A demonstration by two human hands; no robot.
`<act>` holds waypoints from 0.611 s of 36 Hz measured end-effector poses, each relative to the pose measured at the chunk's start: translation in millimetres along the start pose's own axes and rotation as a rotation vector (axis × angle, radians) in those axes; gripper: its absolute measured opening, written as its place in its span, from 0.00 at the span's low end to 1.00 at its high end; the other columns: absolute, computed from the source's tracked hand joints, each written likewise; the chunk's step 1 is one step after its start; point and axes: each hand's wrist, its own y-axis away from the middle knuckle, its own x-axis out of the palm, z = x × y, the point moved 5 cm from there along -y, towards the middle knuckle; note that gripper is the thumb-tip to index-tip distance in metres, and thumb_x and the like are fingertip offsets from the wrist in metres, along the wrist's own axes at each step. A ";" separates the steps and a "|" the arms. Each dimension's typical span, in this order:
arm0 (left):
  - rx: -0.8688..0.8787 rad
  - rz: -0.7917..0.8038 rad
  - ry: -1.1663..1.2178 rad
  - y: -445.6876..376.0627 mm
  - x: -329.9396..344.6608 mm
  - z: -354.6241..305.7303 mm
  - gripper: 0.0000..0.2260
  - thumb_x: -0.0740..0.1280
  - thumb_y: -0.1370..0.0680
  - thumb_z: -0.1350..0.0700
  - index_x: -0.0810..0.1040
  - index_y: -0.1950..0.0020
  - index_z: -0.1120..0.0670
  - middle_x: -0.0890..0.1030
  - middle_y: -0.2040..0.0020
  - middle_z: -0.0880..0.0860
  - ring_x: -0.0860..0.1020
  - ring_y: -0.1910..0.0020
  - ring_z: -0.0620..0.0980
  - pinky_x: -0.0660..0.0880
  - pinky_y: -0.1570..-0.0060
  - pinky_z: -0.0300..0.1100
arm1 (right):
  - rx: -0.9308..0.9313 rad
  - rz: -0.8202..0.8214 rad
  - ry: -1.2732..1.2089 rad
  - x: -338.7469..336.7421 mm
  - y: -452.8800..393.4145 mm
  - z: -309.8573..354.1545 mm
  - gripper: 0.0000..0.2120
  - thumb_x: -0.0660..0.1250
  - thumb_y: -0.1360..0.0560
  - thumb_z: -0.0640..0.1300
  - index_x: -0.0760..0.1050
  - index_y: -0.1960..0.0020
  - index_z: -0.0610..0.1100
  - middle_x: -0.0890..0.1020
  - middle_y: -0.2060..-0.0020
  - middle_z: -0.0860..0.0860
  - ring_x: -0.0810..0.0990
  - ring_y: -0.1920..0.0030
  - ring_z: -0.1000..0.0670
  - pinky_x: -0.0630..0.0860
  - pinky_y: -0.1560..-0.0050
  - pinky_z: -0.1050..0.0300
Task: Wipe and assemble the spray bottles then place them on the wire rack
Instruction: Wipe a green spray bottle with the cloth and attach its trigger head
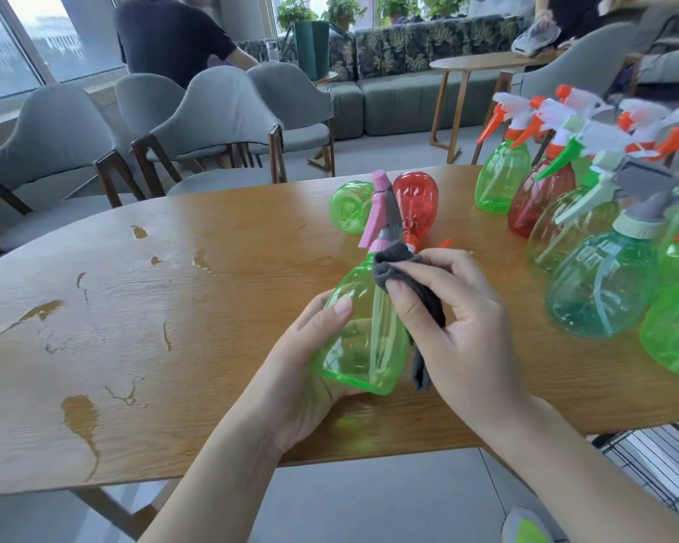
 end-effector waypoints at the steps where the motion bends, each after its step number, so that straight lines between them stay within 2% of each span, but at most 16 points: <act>1: 0.000 0.000 -0.003 0.0 0.1 0.3 0.31 0.76 0.25 0.45 0.74 0.25 0.55 0.77 0.32 0.66 0.78 0.39 0.64 0.76 0.41 0.58 | 0.015 0.001 -0.004 -0.5 -0.4 0.2 0.11 0.68 0.19 0.42 0.84 0.40 0.39 0.80 0.46 0.47 0.79 0.43 0.53 0.73 0.42 0.66; 4: 0.014 -0.034 0.003 -0.5 -0.9 0.4 0.27 0.71 0.21 0.45 0.74 0.25 0.56 0.75 0.29 0.68 0.78 0.36 0.66 0.78 0.41 0.59 | -0.063 0.012 0.033 1.8 3.2 7.7 0.09 0.70 0.20 0.40 0.85 0.42 0.39 0.79 0.47 0.46 0.80 0.46 0.52 0.72 0.43 0.65; 6: 0.024 -0.095 0.041 -2.3 -2.9 -0.4 0.31 0.73 0.22 0.44 0.72 0.24 0.59 0.75 0.29 0.67 0.76 0.32 0.67 0.78 0.40 0.60 | -0.147 0.042 0.044 5.7 9.2 14.0 0.08 0.71 0.20 0.41 0.85 0.43 0.40 0.79 0.47 0.45 0.80 0.49 0.49 0.73 0.45 0.62; 9: 0.040 -0.169 0.119 -5.1 -9.3 -1.2 0.36 0.75 0.23 0.43 0.68 0.25 0.64 0.77 0.38 0.65 0.79 0.40 0.63 0.81 0.48 0.52 | -0.297 0.102 0.085 13.7 20.9 23.3 0.07 0.73 0.20 0.41 0.87 0.45 0.41 0.80 0.48 0.44 0.79 0.52 0.45 0.75 0.46 0.58; 11: 0.021 -0.190 0.146 -5.0 -12.3 1.0 0.38 0.73 0.22 0.41 0.66 0.23 0.63 0.75 0.39 0.63 0.77 0.41 0.61 0.80 0.46 0.50 | -0.409 0.161 0.137 19.8 28.8 27.3 0.07 0.73 0.20 0.42 0.87 0.45 0.41 0.82 0.49 0.44 0.79 0.52 0.43 0.78 0.47 0.52; 14: -0.007 -0.175 0.149 -2.6 -11.6 3.0 0.34 0.67 0.18 0.40 0.67 0.23 0.63 0.75 0.39 0.63 0.76 0.40 0.61 0.78 0.42 0.50 | -0.514 0.214 0.207 23.1 34.4 26.5 0.08 0.72 0.19 0.43 0.86 0.42 0.42 0.82 0.47 0.44 0.78 0.50 0.43 0.77 0.50 0.45; 16: -0.037 -0.133 0.134 -0.7 -6.2 2.9 0.30 0.63 0.17 0.41 0.72 0.28 0.66 0.77 0.42 0.64 0.78 0.43 0.61 0.80 0.45 0.48 | -0.527 0.213 0.216 21.5 32.1 25.4 0.09 0.71 0.19 0.44 0.86 0.41 0.43 0.80 0.45 0.46 0.77 0.48 0.43 0.77 0.49 0.45; 19: -0.023 -0.065 0.112 -0.3 -0.2 0.0 0.22 0.62 0.18 0.44 0.85 0.46 0.62 0.83 0.51 0.61 0.84 0.51 0.57 0.83 0.53 0.47 | -0.472 0.150 0.186 15.4 22.7 24.1 0.09 0.71 0.18 0.44 0.86 0.41 0.42 0.82 0.47 0.44 0.78 0.49 0.43 0.77 0.45 0.49; 20: -0.007 -0.066 0.107 -1.6 -0.6 -1.6 0.21 0.63 0.19 0.45 0.86 0.46 0.61 0.84 0.50 0.61 0.84 0.52 0.57 0.83 0.54 0.47 | -0.434 0.119 0.167 12.8 18.5 23.0 0.09 0.71 0.18 0.44 0.86 0.42 0.42 0.82 0.48 0.43 0.78 0.50 0.43 0.76 0.43 0.52; 22: 0.014 -0.068 0.095 -2.9 -2.8 -4.7 0.23 0.67 0.20 0.47 0.79 0.32 0.62 0.82 0.43 0.62 0.82 0.47 0.58 0.81 0.50 0.49 | -0.341 0.065 0.144 8.0 10.0 18.7 0.09 0.71 0.19 0.43 0.85 0.41 0.41 0.82 0.48 0.43 0.78 0.49 0.44 0.74 0.42 0.55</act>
